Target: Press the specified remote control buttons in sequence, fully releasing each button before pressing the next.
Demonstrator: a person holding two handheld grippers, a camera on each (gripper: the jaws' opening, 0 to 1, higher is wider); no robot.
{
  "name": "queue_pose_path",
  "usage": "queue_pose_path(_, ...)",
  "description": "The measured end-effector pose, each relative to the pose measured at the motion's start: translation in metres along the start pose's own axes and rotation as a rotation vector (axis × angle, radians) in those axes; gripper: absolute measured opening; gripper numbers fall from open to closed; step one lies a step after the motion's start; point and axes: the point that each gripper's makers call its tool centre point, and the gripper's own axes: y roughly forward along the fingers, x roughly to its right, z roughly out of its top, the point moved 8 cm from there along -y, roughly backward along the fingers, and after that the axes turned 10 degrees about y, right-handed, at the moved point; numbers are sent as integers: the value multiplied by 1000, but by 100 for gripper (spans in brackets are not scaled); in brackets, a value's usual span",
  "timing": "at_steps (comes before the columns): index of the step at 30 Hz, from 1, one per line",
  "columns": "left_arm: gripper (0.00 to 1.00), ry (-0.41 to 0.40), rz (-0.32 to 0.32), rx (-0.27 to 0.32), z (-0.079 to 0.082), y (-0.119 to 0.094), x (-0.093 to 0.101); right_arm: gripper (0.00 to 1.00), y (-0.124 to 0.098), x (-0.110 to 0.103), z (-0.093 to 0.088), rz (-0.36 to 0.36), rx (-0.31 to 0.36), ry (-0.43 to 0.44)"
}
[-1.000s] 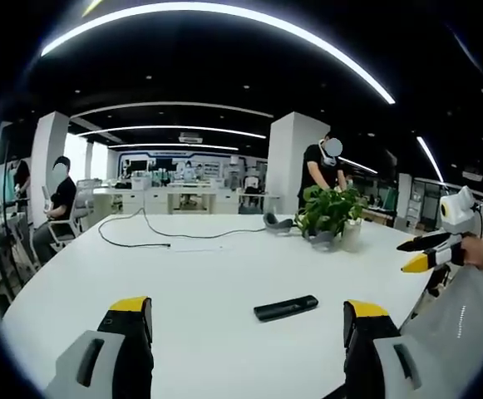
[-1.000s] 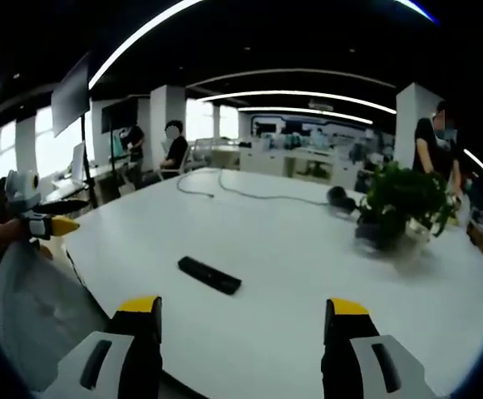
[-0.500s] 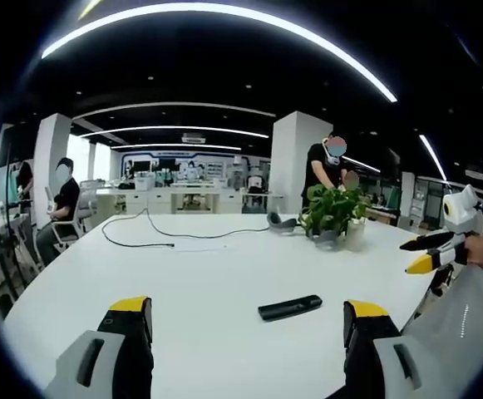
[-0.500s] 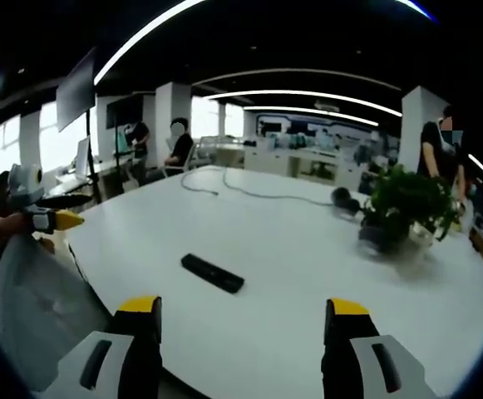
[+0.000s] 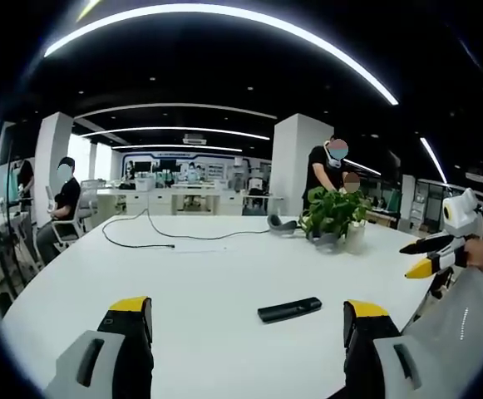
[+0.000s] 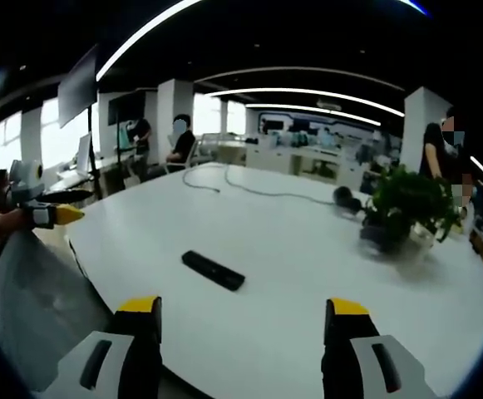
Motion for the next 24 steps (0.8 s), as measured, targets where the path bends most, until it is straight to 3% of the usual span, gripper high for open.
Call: queue_pose_path(24,100,4,-13,-6,0,1,2,78,1,5,-2,-3,-5,3)
